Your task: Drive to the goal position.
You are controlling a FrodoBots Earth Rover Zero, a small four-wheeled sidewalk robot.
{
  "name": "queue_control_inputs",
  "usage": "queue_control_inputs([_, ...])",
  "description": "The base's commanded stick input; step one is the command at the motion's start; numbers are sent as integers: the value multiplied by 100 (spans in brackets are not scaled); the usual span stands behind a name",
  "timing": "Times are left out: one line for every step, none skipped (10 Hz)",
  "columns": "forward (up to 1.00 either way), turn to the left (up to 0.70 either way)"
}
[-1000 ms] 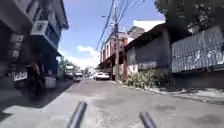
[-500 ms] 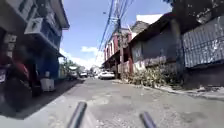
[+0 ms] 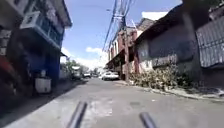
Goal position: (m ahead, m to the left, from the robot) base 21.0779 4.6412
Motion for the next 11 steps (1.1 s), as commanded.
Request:
queue_control_inputs([100,-3])
queue_control_inputs([100,-3])
queue_control_inputs([100,-3])
queue_control_inputs([100,-3])
queue_control_inputs([100,-4])
queue_control_inputs([100,-4])
queue_control_inputs([100,-4])
queue_control_inputs([100,-4])
queue_control_inputs([100,-5])
queue_control_inputs([100,-16])
queue_control_inputs([100,-30])
